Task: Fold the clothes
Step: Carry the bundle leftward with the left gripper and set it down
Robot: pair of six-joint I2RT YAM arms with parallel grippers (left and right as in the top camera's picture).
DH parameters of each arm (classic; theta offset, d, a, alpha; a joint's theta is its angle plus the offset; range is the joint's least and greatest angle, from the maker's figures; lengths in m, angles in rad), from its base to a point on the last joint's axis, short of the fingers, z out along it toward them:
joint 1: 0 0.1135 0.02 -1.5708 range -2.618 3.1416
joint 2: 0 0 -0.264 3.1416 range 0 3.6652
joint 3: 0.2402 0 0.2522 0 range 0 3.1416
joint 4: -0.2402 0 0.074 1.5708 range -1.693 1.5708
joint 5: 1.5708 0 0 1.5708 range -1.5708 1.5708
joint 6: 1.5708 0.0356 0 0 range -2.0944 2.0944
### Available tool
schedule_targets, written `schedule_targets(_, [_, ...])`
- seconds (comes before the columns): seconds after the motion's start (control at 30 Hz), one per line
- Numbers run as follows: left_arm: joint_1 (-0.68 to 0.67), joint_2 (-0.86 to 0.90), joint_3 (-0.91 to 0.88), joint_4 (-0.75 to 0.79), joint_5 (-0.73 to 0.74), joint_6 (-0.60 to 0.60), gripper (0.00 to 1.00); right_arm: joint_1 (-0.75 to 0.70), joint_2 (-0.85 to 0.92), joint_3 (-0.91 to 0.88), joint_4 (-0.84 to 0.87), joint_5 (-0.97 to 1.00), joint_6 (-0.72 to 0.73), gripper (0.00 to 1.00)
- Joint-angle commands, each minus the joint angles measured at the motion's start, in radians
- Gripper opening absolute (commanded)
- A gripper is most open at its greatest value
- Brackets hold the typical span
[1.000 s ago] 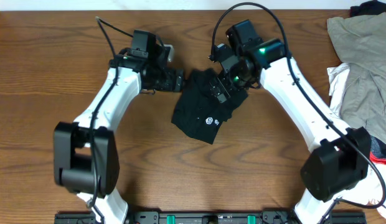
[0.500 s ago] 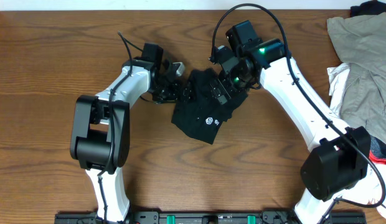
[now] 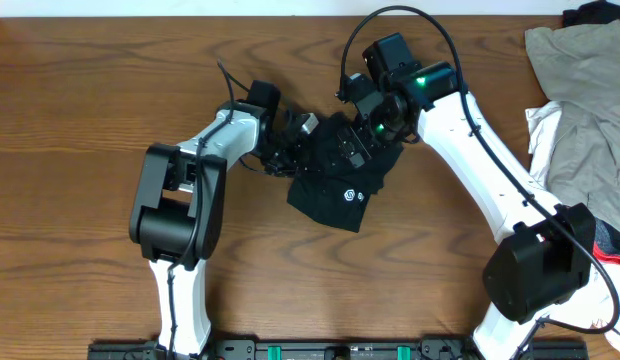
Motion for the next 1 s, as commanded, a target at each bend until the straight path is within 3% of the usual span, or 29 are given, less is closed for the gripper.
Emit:
schedule_targets(0.0, [0.068,-0.016,-0.006,-0.038,-0.100,0.003,0.06,-0.002,0.000,0.006,-0.005,0.000,-0.015,0.94])
schedule_targets(0.43, [0.538,-0.182,-0.006,-0.074,-0.503,-0.016,0.06,-0.006,0.000,0.006,-0.019,0.003,-0.015,0.95])
schedule_targets(0.67, [0.749,-0.181,-0.006,-0.019,-0.512,-0.014,0.06,-0.010,0.000,0.006,-0.024,0.003,-0.015,0.95])
schedule_targets(0.9, [0.857,-0.180,-0.006,-0.003,-0.512,0.028,0.07,-0.020,0.000,0.006,-0.026,0.003,-0.015,0.96])
schedule_targets(0.93, [0.864,-0.180,-0.006,0.001,-0.512,0.027,0.09,-0.020,0.000,0.006,-0.026,0.003,-0.015,0.96])
schedule_targets(0.97, [0.869,-0.180,-0.006,0.005,-0.512,0.026,0.23,-0.020,0.000,0.006,-0.026,0.003,-0.015,0.96])
